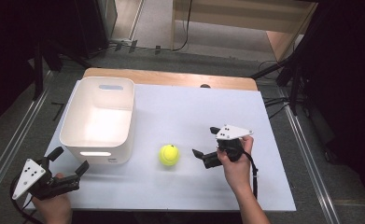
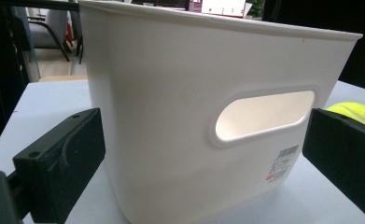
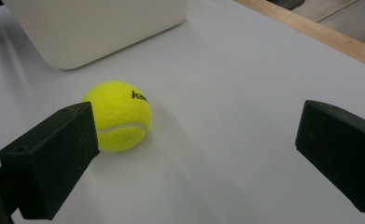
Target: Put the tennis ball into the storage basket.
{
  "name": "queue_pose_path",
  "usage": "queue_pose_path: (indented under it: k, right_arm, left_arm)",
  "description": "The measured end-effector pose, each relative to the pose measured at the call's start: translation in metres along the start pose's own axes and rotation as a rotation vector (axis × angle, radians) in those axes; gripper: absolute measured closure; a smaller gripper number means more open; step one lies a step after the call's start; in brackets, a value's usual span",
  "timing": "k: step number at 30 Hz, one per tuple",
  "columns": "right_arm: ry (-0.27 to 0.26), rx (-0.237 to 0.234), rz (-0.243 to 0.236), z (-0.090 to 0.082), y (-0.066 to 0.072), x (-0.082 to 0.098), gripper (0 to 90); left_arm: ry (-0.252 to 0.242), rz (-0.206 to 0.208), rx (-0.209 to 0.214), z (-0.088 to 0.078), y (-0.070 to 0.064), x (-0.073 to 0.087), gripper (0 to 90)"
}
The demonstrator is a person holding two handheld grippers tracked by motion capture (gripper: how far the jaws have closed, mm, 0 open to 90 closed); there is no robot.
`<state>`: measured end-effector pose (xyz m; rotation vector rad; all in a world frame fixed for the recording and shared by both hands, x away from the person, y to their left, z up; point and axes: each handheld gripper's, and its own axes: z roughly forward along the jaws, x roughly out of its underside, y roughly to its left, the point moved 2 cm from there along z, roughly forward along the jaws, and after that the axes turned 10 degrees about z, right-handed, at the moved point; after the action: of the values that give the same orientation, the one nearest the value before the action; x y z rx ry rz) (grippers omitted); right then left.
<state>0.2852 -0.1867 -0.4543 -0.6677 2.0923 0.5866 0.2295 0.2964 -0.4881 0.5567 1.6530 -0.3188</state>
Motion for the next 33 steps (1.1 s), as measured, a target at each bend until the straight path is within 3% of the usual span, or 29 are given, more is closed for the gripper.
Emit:
queue_pose_path:
  k: [18,33]
  right_arm:
    - [0.053,-0.037,-0.047,0.022,0.015,-0.014,0.0]
    - [0.150,-0.084,-0.086,0.047,0.030,-0.019,0.0]
  left_arm:
    - [-0.001,-0.002,0.001,0.000,0.000,0.000,0.0]
    - [-0.002,-0.004,0.002,0.000,0.000,0.000,0.0]
